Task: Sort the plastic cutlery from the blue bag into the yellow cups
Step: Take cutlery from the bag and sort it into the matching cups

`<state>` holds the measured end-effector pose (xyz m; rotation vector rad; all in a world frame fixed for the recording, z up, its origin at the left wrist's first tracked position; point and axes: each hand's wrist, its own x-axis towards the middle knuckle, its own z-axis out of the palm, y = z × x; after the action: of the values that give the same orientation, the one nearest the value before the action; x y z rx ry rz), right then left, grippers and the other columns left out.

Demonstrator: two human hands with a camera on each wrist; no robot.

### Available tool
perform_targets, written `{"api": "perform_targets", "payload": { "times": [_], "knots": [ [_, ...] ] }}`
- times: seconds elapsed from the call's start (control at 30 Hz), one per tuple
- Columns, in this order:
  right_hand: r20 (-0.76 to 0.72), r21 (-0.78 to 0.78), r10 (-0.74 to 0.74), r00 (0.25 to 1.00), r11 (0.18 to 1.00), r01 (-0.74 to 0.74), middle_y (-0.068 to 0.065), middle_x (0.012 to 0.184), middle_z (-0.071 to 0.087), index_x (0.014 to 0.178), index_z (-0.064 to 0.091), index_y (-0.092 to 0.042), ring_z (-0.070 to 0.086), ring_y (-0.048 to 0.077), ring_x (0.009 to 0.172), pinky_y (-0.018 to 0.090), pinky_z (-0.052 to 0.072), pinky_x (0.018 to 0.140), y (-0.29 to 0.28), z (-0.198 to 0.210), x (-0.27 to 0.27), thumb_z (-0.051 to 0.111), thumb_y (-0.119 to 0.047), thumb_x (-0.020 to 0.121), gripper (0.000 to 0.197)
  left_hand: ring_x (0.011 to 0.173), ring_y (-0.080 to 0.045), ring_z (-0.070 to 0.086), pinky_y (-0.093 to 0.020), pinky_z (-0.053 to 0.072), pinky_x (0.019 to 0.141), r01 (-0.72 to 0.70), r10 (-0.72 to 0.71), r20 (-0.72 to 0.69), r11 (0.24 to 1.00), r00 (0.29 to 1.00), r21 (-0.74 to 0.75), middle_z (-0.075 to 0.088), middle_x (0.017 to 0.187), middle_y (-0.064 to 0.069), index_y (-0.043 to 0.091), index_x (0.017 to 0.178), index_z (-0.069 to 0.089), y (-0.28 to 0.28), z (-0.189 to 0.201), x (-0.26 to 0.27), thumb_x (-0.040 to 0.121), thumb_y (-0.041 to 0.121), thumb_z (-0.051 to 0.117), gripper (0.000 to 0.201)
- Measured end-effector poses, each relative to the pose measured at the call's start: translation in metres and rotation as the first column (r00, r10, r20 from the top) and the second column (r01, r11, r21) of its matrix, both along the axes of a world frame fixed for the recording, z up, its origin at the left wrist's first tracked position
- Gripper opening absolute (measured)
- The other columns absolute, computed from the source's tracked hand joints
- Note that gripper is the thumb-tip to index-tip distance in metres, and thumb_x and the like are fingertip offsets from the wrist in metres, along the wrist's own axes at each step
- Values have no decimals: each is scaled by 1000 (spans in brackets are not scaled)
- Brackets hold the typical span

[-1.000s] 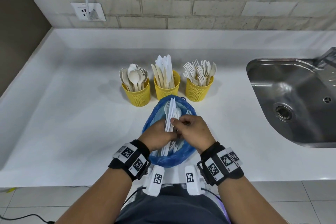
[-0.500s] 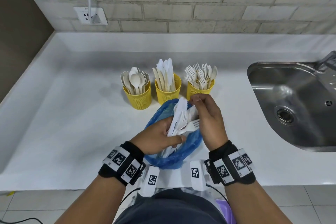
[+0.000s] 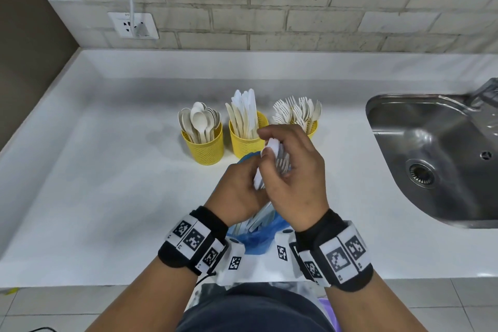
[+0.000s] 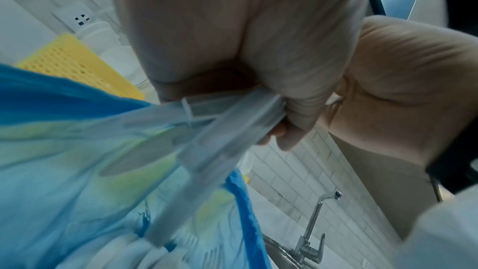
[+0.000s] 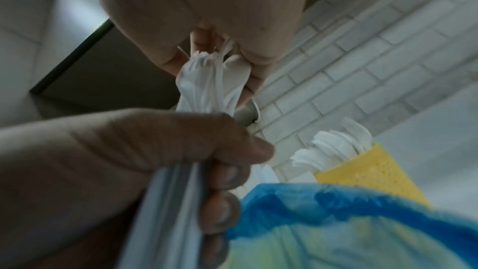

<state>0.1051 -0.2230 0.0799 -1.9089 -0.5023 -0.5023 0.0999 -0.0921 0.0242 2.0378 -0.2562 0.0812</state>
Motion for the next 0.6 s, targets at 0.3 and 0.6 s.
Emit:
{"api": "perform_targets", "payload": {
  "times": [0.3, 0.6],
  "knots": [
    [-89, 3, -43, 995, 999, 43, -1, 137, 63, 133, 63, -13, 55, 12, 131, 28, 44, 110, -16, 6, 7, 50, -27, 103, 36, 90, -1, 67, -20, 51, 78, -112, 106, -45, 977, 993, -180, 72, 97, 13, 18, 117, 68, 7, 13, 8, 96, 17, 69, 21],
    [-771, 494, 373, 516, 862, 114, 14, 108, 76, 109, 72, -15, 73, 28, 105, 50, 55, 99, -9, -6, 8, 37, -47, 109, 47, 76, -28, 66, -40, 57, 76, 55, -36, 46, 848, 998, -527, 63, 85, 1, 11, 117, 62, -3, 68, 8, 99, 0, 62, 21]
  ]
}}
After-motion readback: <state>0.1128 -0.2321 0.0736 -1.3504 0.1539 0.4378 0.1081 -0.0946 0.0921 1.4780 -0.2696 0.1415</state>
